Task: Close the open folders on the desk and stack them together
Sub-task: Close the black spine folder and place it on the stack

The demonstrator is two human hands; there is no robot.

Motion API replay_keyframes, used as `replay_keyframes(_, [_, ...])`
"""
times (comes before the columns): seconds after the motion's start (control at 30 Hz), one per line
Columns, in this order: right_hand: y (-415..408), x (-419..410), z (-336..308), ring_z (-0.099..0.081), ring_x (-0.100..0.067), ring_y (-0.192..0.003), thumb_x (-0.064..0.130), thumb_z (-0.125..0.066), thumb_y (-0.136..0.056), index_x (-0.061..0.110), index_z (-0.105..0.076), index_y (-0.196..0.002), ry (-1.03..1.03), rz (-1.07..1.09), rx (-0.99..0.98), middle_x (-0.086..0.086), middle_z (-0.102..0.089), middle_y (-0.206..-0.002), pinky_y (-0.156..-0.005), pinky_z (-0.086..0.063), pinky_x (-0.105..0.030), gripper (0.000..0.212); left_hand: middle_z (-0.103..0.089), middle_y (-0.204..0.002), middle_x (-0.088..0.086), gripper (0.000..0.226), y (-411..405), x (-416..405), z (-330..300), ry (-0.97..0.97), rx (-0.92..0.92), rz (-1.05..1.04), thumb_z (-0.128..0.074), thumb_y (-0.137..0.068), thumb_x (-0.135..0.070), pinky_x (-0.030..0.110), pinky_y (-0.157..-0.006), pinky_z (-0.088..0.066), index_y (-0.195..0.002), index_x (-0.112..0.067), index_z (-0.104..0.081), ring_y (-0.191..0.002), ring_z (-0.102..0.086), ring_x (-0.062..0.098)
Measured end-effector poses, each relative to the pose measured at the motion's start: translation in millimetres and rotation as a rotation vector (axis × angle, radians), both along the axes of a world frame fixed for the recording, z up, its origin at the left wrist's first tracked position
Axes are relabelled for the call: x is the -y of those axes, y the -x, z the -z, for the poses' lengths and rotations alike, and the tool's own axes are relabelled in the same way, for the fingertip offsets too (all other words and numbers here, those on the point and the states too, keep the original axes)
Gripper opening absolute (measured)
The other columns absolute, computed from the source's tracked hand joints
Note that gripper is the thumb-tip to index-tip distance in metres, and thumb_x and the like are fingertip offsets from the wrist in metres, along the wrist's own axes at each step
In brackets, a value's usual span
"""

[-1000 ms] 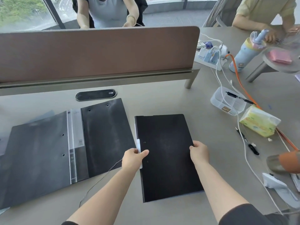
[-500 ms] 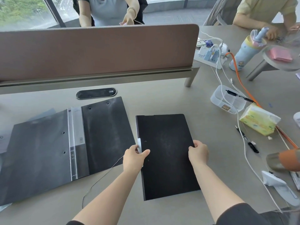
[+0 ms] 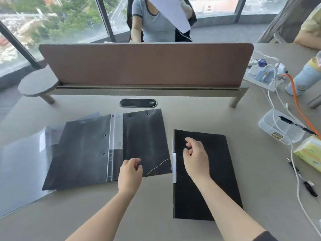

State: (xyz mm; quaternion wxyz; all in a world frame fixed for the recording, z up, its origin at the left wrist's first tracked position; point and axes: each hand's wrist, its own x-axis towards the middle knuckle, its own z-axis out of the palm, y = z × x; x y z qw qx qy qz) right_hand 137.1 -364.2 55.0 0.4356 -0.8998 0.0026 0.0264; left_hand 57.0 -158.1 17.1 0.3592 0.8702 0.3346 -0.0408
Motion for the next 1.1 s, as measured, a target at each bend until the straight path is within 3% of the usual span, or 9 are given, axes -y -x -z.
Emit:
replay_keyframes(0.13, [7,-50,-2,-0.058,-0.015,-0.113,0.014,-0.048,-0.095,0.021,-0.045,-0.144,0.036,-0.277,-0.105,0.004,-0.049,-0.14,-0.093,-0.049,-0.032,0.049,-0.055,-0.126,0.003,0.04,21,-49,-4,-0.138,-0.055,0.011,-0.057,-0.088,-0.014,0.032,-0.089,-0.041,-0.128,-0.022,-0.061,-0.117,-0.044,0.027])
replay_keyframes(0.27, [11,-83,3,-0.042,-0.019,-0.135,0.02,-0.047,-0.097,0.017,-0.032,-0.151,0.187,-0.389,-0.208,0.002,-0.037,-0.151,-0.105,-0.04,-0.033,0.055,-0.044,-0.143,-0.003,0.06,36,-88,-4,-0.208,-0.135,0.112,-0.064,-0.084,-0.023,0.036,-0.099,-0.041,-0.141,-0.029,-0.048,-0.129,-0.035,0.024])
replay_keyframes(0.43, [2,-107,20,-0.037,-0.024,-0.138,0.024,-0.047,-0.097,0.013,-0.027,-0.152,0.335,-0.347,-0.338,-0.004,-0.035,-0.151,-0.105,-0.038,-0.035,0.06,-0.018,-0.161,-0.002,0.089,37,-115,5,-0.296,-0.236,0.357,-0.069,-0.077,-0.047,0.04,-0.116,-0.022,-0.153,-0.037,-0.023,-0.148,-0.012,0.026])
replay_keyframes(0.6, [-12,-130,30,-0.046,-0.028,-0.119,0.023,-0.047,-0.092,0.012,-0.033,-0.145,0.388,-0.227,-0.392,-0.007,-0.043,-0.131,-0.093,-0.046,-0.041,0.055,-0.002,-0.166,0.003,0.099,36,-133,17,-0.421,-0.268,0.565,-0.067,-0.078,-0.052,0.046,-0.12,-0.009,-0.155,-0.038,-0.006,-0.151,0.0,0.029])
replay_keyframes(0.8, [-31,-148,37,-0.045,-0.031,-0.115,0.025,-0.048,-0.09,0.012,-0.032,-0.143,0.405,-0.095,-0.441,-0.012,-0.044,-0.123,-0.091,-0.047,-0.043,0.057,-0.015,-0.164,0.006,0.1,34,-151,31,-0.457,-0.134,0.689,-0.073,-0.071,-0.05,0.049,-0.117,-0.015,-0.154,-0.038,-0.018,-0.151,-0.012,0.033])
replay_keyframes(0.97, [-43,-158,41,-0.042,-0.034,-0.121,0.022,-0.045,-0.091,0.012,-0.028,-0.147,0.426,-0.034,-0.449,-0.017,-0.046,-0.128,-0.092,-0.043,-0.039,0.06,-0.001,-0.166,0.002,0.091,32,-159,32,-0.431,-0.151,0.725,-0.064,-0.079,-0.055,0.047,-0.118,-0.011,-0.154,-0.041,-0.013,-0.152,-0.001,0.028])
replay_keyframes(1.1, [-50,-164,40,-0.039,-0.035,-0.126,0.016,-0.043,-0.09,0.015,-0.024,-0.15,0.404,0.014,-0.468,-0.019,-0.044,-0.132,-0.091,-0.044,-0.039,0.063,-0.015,-0.164,0.004,0.087,33,-163,31,-0.428,-0.119,0.766,-0.067,-0.074,-0.056,0.051,-0.114,-0.025,-0.15,-0.038,-0.028,-0.15,-0.016,0.033])
